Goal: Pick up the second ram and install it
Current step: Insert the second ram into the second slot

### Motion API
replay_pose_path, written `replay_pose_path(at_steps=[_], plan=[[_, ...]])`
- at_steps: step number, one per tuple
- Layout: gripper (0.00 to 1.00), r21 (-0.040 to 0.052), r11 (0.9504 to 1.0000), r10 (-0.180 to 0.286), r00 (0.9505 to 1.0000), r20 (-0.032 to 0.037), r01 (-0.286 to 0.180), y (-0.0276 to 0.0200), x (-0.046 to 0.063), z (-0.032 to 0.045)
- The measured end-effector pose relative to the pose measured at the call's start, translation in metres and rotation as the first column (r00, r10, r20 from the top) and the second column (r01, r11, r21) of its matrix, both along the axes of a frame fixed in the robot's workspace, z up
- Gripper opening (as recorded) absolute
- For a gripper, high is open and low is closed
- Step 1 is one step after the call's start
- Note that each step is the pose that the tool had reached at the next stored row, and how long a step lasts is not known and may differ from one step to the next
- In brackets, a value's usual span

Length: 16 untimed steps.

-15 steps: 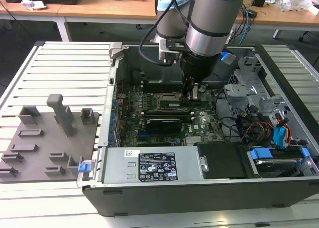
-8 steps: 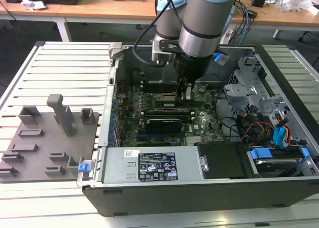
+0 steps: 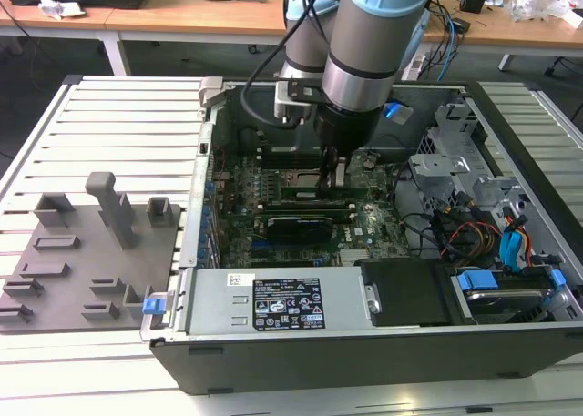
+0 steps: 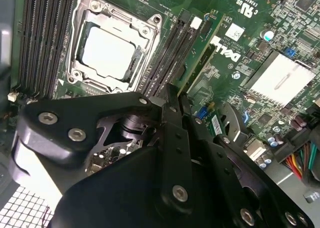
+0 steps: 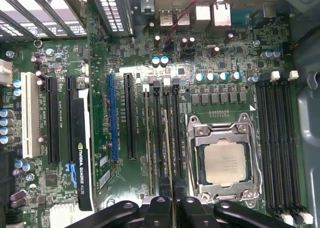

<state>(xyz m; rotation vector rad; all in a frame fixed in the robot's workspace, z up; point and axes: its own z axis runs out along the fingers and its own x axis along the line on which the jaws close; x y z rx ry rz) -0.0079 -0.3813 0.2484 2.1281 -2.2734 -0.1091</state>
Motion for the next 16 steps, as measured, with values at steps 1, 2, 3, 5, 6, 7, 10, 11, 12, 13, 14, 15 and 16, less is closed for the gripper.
replay_pose_path(at_steps=[1, 2, 3, 5, 6, 7, 10, 11, 12, 13, 14, 15, 16], plan=[[0.14, 0.0001, 1.0, 0.0, 1.0, 0.0, 0.0, 0.0, 0.0, -0.001], [0.14, 0.0, 1.0, 0.0, 1.0, 0.0, 0.0, 0.0, 0.0, -0.0016], [0.14, 0.0, 1.0, 0.0, 1.0, 0.0, 0.0, 0.0, 0.0, -0.0022], [0.14, 0.0, 1.0, 0.0, 1.0, 0.0, 0.0, 0.0, 0.0, -0.0044], [0.14, 0.0001, 1.0, 0.0, 1.0, 0.0, 0.0, 0.0, 0.0, -0.006], [0.14, 0.0001, 1.0, 0.0, 1.0, 0.0, 0.0, 0.0, 0.0, -0.0076], [0.14, 0.0, 1.0, 0.0, 1.0, 0.0, 0.0, 0.0, -0.001, -0.0108], [0.14, 0.0, 1.0, 0.0, 1.0, 0.0, 0.0, 0.0, -0.002, -0.0117], [0.14, 0.0, 1.0, 0.0, 1.0, 0.0, 0.0, 0.0, -0.002, -0.0128], [0.14, -0.0002, 1.0, 0.0, 1.0, 0.0, 0.0, 0.0, -0.003, -0.015], [0.14, -0.0001, 1.0, 0.0, 1.0, -0.0001, 0.0, 0.0001, -0.004, -0.0163], [0.14, 0.0002, 1.0, 0.0, 1.0, 0.0001, 0.0, 0.0004, -0.006, -0.0205], [0.14, 0.0, 1.0, 0.0, 1.0, 0.0003, 0.0, 0.0007, -0.008, -0.0216]])
